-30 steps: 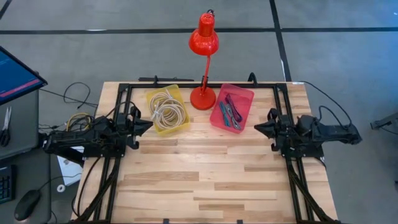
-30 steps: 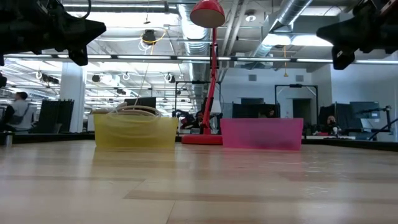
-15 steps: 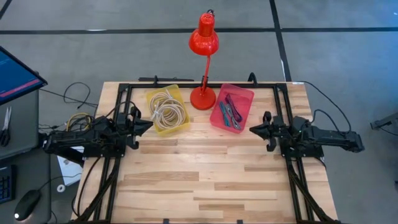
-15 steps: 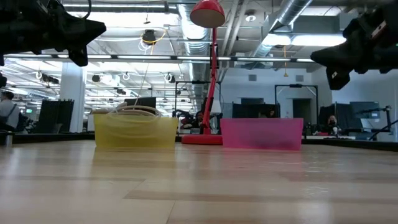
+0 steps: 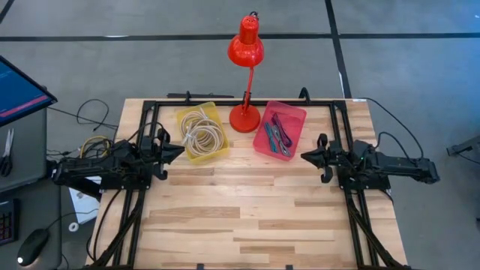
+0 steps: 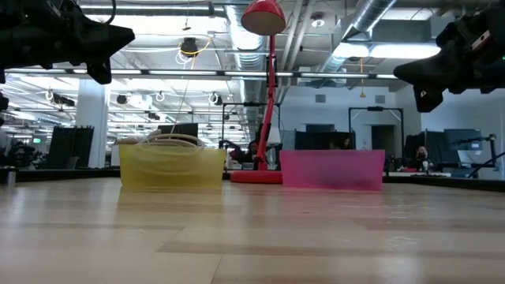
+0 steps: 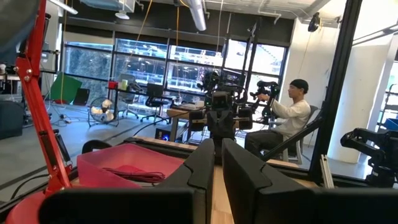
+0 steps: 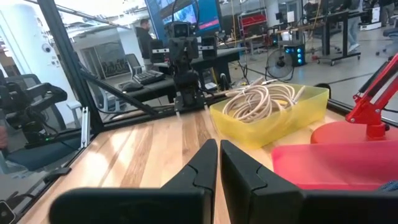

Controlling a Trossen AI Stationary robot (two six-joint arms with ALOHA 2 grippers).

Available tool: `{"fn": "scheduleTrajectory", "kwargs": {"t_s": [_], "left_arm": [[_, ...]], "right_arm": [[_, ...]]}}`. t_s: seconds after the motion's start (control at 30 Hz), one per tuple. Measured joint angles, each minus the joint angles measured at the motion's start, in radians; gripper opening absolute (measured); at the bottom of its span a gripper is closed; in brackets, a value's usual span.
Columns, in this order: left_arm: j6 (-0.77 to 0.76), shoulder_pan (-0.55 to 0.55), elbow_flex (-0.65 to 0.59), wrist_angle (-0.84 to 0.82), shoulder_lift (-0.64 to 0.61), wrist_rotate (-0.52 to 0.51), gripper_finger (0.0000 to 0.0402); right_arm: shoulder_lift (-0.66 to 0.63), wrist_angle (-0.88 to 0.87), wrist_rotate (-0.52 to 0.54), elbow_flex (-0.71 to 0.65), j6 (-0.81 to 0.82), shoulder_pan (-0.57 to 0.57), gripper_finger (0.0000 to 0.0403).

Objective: Pick & Place USB Port
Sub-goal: Return to Home Position

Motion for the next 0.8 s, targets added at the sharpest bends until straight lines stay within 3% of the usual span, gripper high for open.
{"fn": "scheduleTrajectory", "kwargs": {"t_s": [0.8], "left_arm": [[-0.001,0.000,0.000,0.011,0.000,0.000,0.0032]], "right_arm": [[0.000,0.000,0.000,-0.001,0.000,0.000,0.0012]]}}
